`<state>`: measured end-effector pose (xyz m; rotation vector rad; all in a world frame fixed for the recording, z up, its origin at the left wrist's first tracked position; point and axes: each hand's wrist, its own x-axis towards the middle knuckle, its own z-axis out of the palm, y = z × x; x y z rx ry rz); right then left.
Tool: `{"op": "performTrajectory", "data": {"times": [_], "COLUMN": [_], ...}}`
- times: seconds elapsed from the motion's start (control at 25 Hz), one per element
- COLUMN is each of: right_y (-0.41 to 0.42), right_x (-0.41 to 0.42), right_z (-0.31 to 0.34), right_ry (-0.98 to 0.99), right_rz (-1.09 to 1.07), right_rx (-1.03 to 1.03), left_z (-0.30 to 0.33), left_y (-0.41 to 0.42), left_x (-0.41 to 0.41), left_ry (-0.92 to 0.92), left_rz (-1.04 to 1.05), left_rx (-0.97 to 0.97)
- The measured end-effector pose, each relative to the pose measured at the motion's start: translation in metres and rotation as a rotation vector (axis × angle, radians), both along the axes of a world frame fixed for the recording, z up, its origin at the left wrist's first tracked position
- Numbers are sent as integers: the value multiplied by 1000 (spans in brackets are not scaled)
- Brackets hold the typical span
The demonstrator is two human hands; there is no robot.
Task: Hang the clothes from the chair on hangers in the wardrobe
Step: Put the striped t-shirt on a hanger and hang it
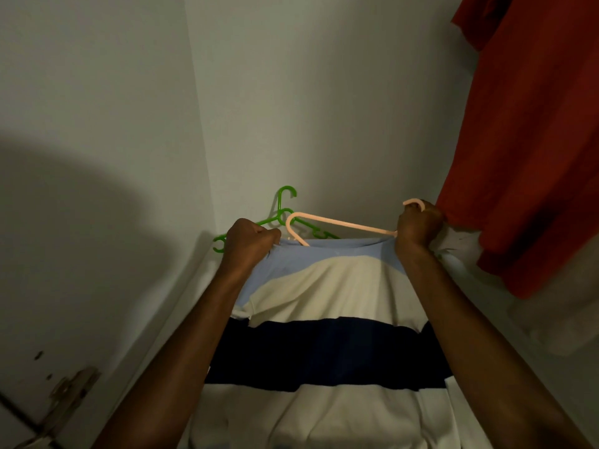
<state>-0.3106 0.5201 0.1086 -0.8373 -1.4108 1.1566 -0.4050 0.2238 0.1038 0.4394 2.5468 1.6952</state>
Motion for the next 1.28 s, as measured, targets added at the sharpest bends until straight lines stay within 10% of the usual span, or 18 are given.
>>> {"op": "performTrajectory", "data": {"times": [0.52, 0.84, 1.08, 1.28], "right_y": [-13, -68, -69, -77], "right_x": [8, -1, -8, -7], "right_z": [3, 19, 42, 28], "right_ry": [-46, -430, -627, -683], "right_rz": [-19, -78, 587, 871], "right_rx": [60, 356, 215, 507], "left_z": [18, 27, 18, 13], "left_y": [0, 8, -1, 4], "left_x": [1, 11, 6, 11], "left_ry": [40, 259, 184, 95], "left_rz": [24, -6, 17, -67], "left_rx": [10, -51, 37, 198]}}
